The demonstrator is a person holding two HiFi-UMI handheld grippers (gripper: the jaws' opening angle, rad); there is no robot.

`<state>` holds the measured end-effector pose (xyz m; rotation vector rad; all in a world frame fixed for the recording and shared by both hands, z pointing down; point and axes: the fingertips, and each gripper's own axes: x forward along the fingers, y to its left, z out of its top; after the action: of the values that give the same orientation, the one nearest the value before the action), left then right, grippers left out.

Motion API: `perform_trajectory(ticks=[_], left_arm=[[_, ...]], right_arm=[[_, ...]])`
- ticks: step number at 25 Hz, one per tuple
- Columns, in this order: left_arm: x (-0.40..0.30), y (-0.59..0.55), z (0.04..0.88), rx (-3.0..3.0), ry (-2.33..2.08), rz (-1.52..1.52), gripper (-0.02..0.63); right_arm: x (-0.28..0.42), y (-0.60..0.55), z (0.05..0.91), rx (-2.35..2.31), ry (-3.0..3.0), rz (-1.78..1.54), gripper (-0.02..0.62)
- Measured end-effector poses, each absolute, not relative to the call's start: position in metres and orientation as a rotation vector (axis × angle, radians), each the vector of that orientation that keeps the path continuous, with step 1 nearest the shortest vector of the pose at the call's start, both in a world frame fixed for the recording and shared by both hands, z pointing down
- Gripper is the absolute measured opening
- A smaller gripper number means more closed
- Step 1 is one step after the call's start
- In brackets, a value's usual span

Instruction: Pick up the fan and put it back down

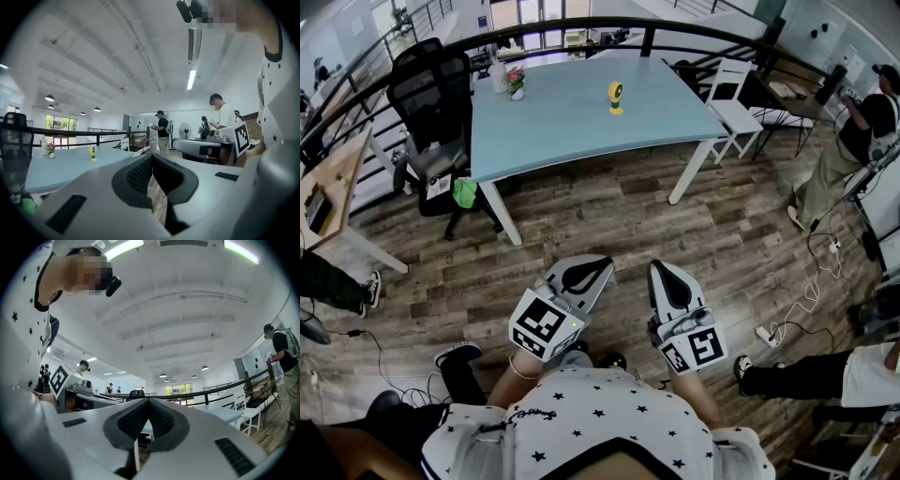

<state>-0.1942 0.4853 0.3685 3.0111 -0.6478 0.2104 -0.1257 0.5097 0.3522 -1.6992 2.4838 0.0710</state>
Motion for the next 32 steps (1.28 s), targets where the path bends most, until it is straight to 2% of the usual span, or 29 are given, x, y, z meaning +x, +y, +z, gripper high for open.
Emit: perform_trajectory(ticks=[20,32], left_arm=[[-0.21,0.424,0.381,2.981,-0.556,0.179,0.029],[-0.184,0.398,0.395,2.982,-0.313,0.167,0.029]], right_arm=[[-0.134,0.442,0.361,-1.776,2.416,0.022,-0.005],[-0.117,0.425,0.374,-1.974,2.313,-0.024,0.035]])
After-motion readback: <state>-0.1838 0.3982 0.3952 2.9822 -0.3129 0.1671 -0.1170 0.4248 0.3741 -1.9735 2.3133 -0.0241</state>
